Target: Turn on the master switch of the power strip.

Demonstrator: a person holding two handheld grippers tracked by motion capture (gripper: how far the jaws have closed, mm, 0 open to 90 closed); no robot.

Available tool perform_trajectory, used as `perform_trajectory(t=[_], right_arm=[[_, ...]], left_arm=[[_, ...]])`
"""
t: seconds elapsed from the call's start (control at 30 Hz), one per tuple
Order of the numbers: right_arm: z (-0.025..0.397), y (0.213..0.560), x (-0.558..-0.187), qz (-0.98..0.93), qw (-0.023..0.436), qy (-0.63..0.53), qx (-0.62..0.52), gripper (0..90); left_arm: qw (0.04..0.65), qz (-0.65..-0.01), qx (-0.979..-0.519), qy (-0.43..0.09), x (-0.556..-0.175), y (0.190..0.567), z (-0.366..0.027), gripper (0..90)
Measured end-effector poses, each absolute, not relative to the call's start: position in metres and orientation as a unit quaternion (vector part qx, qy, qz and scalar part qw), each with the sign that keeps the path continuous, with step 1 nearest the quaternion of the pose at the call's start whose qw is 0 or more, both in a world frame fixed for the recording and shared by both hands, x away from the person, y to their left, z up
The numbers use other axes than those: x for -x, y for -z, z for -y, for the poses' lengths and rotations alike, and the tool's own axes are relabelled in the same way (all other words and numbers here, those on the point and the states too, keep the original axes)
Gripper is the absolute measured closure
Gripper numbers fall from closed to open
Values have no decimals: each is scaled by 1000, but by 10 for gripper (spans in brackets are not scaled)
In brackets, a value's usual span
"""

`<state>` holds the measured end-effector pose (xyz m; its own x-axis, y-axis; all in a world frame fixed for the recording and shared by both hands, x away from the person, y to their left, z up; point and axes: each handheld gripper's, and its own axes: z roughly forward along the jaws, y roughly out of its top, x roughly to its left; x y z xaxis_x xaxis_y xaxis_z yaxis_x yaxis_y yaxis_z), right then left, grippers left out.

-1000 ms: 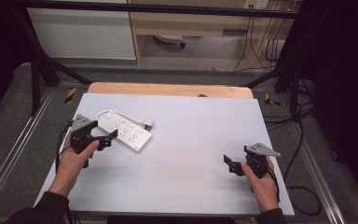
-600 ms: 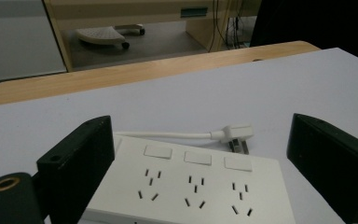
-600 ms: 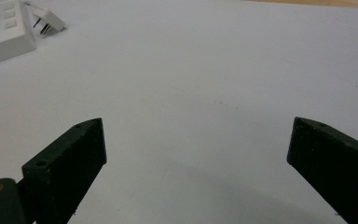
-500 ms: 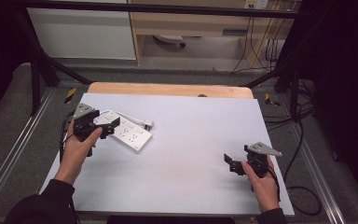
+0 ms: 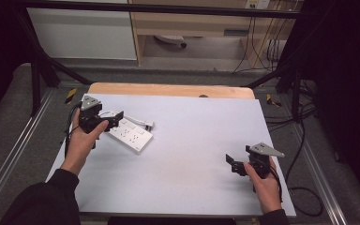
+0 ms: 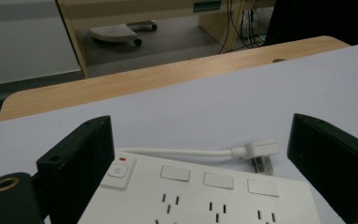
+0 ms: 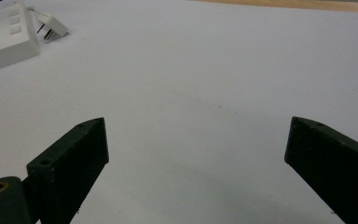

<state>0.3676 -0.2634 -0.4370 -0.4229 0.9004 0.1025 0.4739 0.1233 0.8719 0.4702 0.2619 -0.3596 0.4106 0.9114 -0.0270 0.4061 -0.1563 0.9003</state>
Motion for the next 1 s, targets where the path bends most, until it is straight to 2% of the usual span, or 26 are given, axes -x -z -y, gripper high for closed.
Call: perform_trajectory(t=[0.67,1.0], right_arm=[[261,439,-368,-717,229,-453,-477,75],[261,440,-368,-718,233,-450,-478,68]], left_arm=[[437,-530,-678,-261,-510,388,-284,105],[428,-531,-681,-268,-520,400,-287,117]])
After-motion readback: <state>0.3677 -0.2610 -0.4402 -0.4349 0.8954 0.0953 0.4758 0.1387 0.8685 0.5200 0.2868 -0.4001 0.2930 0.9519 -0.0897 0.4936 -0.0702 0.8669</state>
